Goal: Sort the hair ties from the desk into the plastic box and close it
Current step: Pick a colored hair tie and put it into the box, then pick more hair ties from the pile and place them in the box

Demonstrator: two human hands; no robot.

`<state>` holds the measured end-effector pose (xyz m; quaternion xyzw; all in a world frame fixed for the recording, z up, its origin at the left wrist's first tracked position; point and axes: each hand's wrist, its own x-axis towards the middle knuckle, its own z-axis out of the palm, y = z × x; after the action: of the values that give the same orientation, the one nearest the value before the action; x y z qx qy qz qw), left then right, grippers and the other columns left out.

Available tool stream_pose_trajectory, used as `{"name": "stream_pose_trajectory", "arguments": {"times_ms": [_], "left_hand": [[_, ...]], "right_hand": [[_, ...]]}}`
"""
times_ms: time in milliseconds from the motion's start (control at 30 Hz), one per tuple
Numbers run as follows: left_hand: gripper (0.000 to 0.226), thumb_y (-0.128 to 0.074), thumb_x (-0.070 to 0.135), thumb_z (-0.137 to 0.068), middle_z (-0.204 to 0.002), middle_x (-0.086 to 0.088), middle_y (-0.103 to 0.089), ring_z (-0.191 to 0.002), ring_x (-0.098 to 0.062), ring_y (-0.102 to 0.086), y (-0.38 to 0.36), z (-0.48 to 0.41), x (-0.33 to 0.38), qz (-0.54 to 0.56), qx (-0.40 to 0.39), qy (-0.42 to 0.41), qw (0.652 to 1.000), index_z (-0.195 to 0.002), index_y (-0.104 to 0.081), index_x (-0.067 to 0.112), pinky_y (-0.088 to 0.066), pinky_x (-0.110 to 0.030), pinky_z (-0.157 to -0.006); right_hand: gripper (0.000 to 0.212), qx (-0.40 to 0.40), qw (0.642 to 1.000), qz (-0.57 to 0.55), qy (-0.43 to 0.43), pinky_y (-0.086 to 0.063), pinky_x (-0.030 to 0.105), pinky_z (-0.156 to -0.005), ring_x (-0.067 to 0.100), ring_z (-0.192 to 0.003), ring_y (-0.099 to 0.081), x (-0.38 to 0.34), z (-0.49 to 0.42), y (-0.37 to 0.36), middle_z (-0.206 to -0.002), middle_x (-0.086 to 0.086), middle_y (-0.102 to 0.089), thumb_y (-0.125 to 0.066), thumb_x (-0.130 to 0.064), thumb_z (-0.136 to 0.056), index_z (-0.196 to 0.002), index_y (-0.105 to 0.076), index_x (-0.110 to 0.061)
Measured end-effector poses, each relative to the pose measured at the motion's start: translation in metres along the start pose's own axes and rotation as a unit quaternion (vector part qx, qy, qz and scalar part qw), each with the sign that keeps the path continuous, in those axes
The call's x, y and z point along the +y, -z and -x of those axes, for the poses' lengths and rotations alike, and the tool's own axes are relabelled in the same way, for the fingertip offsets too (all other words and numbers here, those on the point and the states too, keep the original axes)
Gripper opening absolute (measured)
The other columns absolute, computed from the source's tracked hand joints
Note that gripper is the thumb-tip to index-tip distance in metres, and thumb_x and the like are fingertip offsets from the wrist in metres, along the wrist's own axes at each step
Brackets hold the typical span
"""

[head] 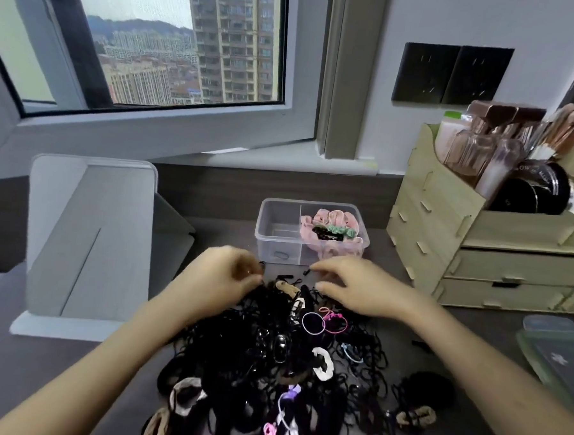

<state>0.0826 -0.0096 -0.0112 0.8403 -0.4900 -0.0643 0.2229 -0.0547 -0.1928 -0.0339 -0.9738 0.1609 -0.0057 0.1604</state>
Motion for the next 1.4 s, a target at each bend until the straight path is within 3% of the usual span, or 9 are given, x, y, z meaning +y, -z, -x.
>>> {"name": "stream_pose_trajectory", "arguments": {"times_ms": [200,433,567,667,867,967,1100,1267,1400], "left_hand": [[0.034,-0.054,0.051,-0.084,-0.094,0.008,-0.053,-0.092,-0.011,-0.056,-0.005,0.073,-0.027,-0.105,0.003,0.052,0.993,-0.109,-0.059,0.029,-0.037,-0.021,-0.072],[0.107,-0.041,0.091,-0.046,-0.112,0.009,-0.038,-0.113,-0.012,-0.042,-0.016,0.127,-0.05,-0.139,-0.189,0.059,0.97,-0.14,-0.016,0.047,-0.04,-0.023,-0.095],[0.068,-0.068,0.051,-0.074,-0.107,0.014,-0.04,-0.112,-0.008,-0.049,-0.019,0.127,-0.04,-0.057,-0.151,0.058,0.985,-0.134,-0.038,0.042,-0.036,-0.013,-0.087],[0.04,-0.071,0.031,-0.077,-0.092,0.016,-0.05,-0.083,-0.001,-0.05,-0.02,0.121,-0.038,-0.04,-0.123,0.05,0.99,-0.116,-0.059,0.03,-0.033,-0.003,-0.063],[0.022,-0.067,0.007,-0.075,-0.06,0.005,-0.047,-0.043,-0.002,-0.045,-0.017,0.107,-0.039,0.13,-0.089,0.116,0.981,-0.082,-0.062,0.027,-0.043,-0.013,-0.048],[0.04,-0.069,0.004,-0.076,-0.073,0.001,-0.052,-0.055,-0.006,-0.051,-0.008,0.103,-0.037,0.178,-0.081,0.138,0.971,-0.101,-0.055,0.033,-0.045,-0.009,-0.046],[0.066,-0.074,0.006,-0.072,-0.082,0.001,-0.057,-0.065,-0.01,-0.053,0.003,0.097,-0.035,0.163,-0.07,0.129,0.976,-0.122,-0.048,0.039,-0.048,-0.015,-0.06],[0.061,-0.076,0.009,-0.07,-0.084,0.002,-0.058,-0.073,-0.014,-0.055,0.016,0.081,-0.024,0.137,-0.044,0.092,0.985,-0.117,-0.053,0.04,-0.052,-0.03,-0.078],[0.047,-0.076,0.015,-0.07,-0.093,0.005,-0.064,-0.072,-0.003,-0.054,0.024,0.068,-0.009,0.087,-0.011,0.044,0.995,-0.111,-0.06,0.034,-0.046,-0.017,-0.068]], "right_hand": [[0.05,0.008,1.0,0.007,-0.016,-0.039,0.038,-0.101,0.027,-0.122,-0.049,-0.024,-0.029,-0.038,-0.132,0.008,-0.055,-0.054,-0.035,-0.09,-0.135,-0.046,-0.014],[0.033,0.018,0.997,-0.071,-0.034,-0.043,0.027,-0.089,0.02,-0.113,-0.055,-0.027,-0.033,-0.049,-0.121,0.004,-0.062,-0.065,-0.02,-0.085,-0.117,-0.06,-0.017],[0.032,0.093,0.977,-0.19,-0.019,-0.042,0.01,-0.082,0.008,-0.098,-0.061,-0.023,-0.017,-0.043,-0.11,0.003,-0.068,-0.068,-0.013,-0.082,-0.115,-0.066,-0.011],[0.025,0.168,0.957,-0.238,-0.017,-0.039,-0.003,-0.067,-0.006,-0.077,-0.056,-0.022,-0.008,-0.034,-0.092,-0.005,-0.067,-0.069,-0.016,-0.083,-0.107,-0.069,-0.01],[0.008,0.194,0.934,-0.297,-0.041,-0.045,0.011,-0.051,0.0,-0.047,-0.054,-0.02,-0.001,-0.027,-0.068,-0.004,-0.062,-0.067,-0.02,-0.085,-0.091,-0.071,-0.016],[0.003,0.184,0.945,-0.268,-0.039,-0.054,0.029,-0.071,0.003,-0.061,-0.064,-0.024,0.006,-0.025,-0.066,-0.006,-0.07,-0.071,-0.03,-0.079,-0.077,-0.069,-0.03],[0.007,0.175,0.973,-0.151,-0.009,-0.046,0.025,-0.073,-0.003,-0.072,-0.061,-0.05,0.025,-0.017,-0.069,-0.016,-0.067,-0.068,-0.031,-0.081,-0.076,-0.065,-0.035],[0.025,0.036,0.986,-0.05,0.156,-0.043,0.028,-0.083,0.01,-0.092,-0.058,-0.092,0.057,-0.033,-0.098,-0.01,-0.059,-0.045,-0.019,-0.096,-0.109,-0.063,-0.03],[0.036,0.028,0.973,0.122,0.196,-0.031,0.029,-0.071,0.021,-0.101,-0.055,-0.097,0.062,-0.057,-0.111,-0.001,-0.052,-0.044,-0.038,-0.094,-0.13,-0.048,-0.036]]}}
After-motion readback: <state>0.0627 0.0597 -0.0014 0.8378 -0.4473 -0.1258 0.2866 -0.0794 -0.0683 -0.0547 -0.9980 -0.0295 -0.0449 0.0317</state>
